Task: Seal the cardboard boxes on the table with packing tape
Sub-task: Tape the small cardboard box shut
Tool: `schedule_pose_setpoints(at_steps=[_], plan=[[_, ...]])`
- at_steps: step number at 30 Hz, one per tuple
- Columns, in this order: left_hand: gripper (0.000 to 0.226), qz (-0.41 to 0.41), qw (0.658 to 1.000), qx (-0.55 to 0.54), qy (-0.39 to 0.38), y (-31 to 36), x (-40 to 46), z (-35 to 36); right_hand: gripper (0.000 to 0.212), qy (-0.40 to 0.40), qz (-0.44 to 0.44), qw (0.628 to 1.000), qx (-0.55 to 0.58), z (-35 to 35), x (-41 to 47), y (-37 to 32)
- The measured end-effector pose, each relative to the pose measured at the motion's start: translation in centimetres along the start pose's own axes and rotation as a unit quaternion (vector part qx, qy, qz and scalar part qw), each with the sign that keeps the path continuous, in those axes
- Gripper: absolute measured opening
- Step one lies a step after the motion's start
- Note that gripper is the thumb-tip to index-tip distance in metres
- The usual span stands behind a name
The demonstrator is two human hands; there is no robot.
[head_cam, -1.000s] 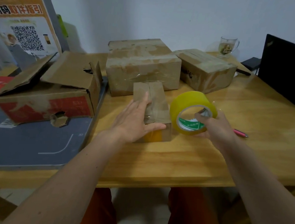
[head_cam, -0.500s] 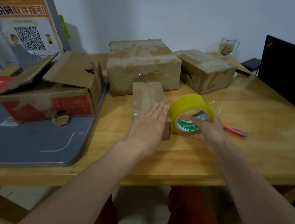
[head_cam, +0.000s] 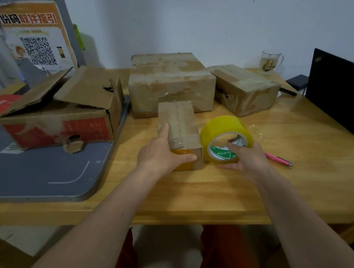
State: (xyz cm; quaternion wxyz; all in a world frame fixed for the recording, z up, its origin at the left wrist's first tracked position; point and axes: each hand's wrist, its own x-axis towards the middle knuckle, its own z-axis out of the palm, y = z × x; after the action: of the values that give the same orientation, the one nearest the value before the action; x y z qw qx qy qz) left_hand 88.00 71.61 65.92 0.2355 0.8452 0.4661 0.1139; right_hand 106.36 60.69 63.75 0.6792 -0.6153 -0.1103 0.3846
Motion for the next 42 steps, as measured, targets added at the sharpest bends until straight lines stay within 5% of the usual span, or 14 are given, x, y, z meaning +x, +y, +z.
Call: schedule_pose_setpoints(at_steps=[5, 11, 13, 15, 17, 22, 25, 29, 31, 34, 36, 42], plan=[[0.124, -0.014, 0.990, -0.138, 0.021, -1.2, 0.3, 0.2, 0.055, -0.005, -0.047, 0.997, -0.056, 1.0, -0.7, -2.0], [0.112, -0.009, 0.910, -0.414, -0.029, -0.6, -0.8, 1.3, 0.040, -0.067, -0.182, 0.976, -0.100, 4.7, -3.6, -6.7], [0.110, 0.001, 0.916, -0.398, -0.046, 0.7, -1.0, 1.8, 0.038, -0.083, -0.221, 0.961, -0.143, 6.4, -4.7, -7.2], [0.109, 0.024, 0.938, -0.346, 0.016, 1.7, -1.2, 1.7, 0.032, -0.089, -0.245, 0.943, -0.207, 7.7, -5.4, -6.9], [0.107, 0.055, 0.925, -0.370, 0.063, 1.8, -0.8, 1.0, 0.026, -0.098, -0.257, 0.931, -0.241, 8.4, -5.7, -6.1], [0.104, 0.089, 0.882, -0.461, 0.042, -0.2, 0.1, 1.0, 0.019, -0.056, -0.302, 0.892, -0.332, 9.1, -5.6, -5.0], [0.073, 0.124, 0.882, -0.452, 0.054, -0.9, 0.8, 1.5, 0.027, 0.010, -0.316, 0.830, -0.460, 9.0, -5.2, -4.7], [0.054, 0.163, 0.891, -0.422, 0.045, -0.9, 0.9, 0.6, 0.031, -0.011, -0.328, 0.821, -0.466, 8.4, -5.2, -5.1], [0.061, 0.159, 0.899, -0.404, 0.051, -1.1, 1.0, 0.6, 0.028, -0.030, -0.326, 0.842, -0.429, 8.0, -5.1, -5.4], [0.059, 0.127, 0.939, -0.317, 0.050, -1.6, 1.1, 0.4, 0.008, -0.044, -0.262, 0.932, -0.245, 6.5, -4.4, -6.2], [0.058, 0.127, 0.945, -0.297, 0.039, -1.8, 1.0, 0.2, 0.015, -0.059, -0.184, 0.975, -0.113, 5.1, -4.0, -6.7], [0.063, 0.144, 0.960, -0.239, 0.033, -1.1, 0.7, -1.0, 0.028, -0.093, -0.132, 0.987, 0.002, 3.8, -3.3, -6.0]])
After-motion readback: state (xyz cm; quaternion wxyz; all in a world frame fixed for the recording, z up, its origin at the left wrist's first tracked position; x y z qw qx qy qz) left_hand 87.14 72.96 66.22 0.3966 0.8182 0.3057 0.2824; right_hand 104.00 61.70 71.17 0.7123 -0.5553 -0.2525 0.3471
